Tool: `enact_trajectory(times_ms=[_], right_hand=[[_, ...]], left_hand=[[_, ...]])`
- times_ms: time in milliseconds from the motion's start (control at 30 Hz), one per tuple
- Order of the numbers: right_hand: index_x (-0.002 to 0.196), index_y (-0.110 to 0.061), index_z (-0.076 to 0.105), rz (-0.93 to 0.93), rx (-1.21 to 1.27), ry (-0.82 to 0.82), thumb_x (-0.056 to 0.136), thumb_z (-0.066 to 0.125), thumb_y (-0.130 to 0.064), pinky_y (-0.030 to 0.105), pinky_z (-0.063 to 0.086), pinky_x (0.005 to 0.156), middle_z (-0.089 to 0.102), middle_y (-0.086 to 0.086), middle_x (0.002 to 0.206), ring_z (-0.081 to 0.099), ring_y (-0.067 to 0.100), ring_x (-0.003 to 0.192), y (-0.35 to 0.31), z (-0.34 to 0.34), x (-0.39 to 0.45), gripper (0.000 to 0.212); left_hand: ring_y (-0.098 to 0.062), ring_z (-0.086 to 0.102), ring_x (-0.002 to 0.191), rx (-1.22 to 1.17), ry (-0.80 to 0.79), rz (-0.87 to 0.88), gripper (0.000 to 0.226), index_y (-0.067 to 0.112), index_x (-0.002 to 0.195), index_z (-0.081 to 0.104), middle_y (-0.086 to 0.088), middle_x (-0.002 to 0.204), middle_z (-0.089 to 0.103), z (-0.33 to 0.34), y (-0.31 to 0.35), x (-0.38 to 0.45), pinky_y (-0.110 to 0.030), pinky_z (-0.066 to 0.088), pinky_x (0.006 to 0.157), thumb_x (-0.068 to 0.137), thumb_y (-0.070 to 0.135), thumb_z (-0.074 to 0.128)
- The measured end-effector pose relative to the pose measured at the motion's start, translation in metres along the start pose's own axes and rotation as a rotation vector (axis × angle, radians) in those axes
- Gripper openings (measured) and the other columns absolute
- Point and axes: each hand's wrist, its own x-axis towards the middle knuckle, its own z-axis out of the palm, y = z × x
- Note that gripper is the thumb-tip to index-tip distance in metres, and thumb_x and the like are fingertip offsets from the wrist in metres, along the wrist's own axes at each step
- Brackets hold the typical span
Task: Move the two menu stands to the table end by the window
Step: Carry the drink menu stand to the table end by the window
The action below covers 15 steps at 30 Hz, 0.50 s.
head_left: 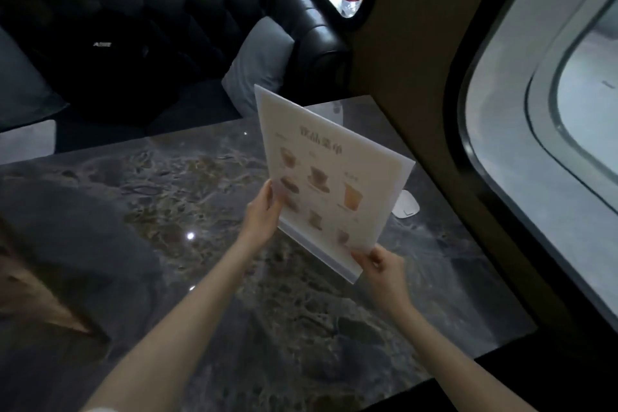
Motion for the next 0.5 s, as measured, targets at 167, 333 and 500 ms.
enact_trajectory(times_ms=[167,333,500], right_hand=[[0.081,-0.004,0.07,0.042,-0.043,0.135,0.085,0.062,-0.015,0.034,0.048,0.058,0.072,0.021,0.079,0.065,0.028,0.068,0.023,-0.054,0.01,0.014],[0.085,-0.011,0.071,0.08,-0.044,0.262,0.085,0.062,-0.013,0.035,0.05,0.062,0.074,0.009,0.077,0.065,0.017,0.068,0.034,-0.102,0.014,0.01],[0.085,-0.014,0.07,0.128,-0.043,0.375,0.085,0.062,-0.016,0.037,0.048,0.059,0.071,0.002,0.067,0.06,0.002,0.06,0.051,-0.135,0.017,0.008]], left_hand=[[-0.02,0.049,0.124,0.01,-0.126,0.014,0.045,0.023,0.134,0.045,-0.002,0.134,0.055,0.065,0.035,0.031,-0.031,0.038,0.098,0.094,0.042,0.041],[-0.022,0.046,0.128,0.021,-0.257,0.074,0.043,0.02,0.135,0.045,-0.003,0.138,0.051,0.124,0.068,0.049,-0.04,0.037,0.107,0.094,0.036,0.044],[-0.021,0.042,0.13,0.044,-0.349,0.114,0.045,0.017,0.138,0.04,-0.002,0.141,0.048,0.177,0.097,0.058,-0.032,0.034,0.104,0.095,0.032,0.043]])
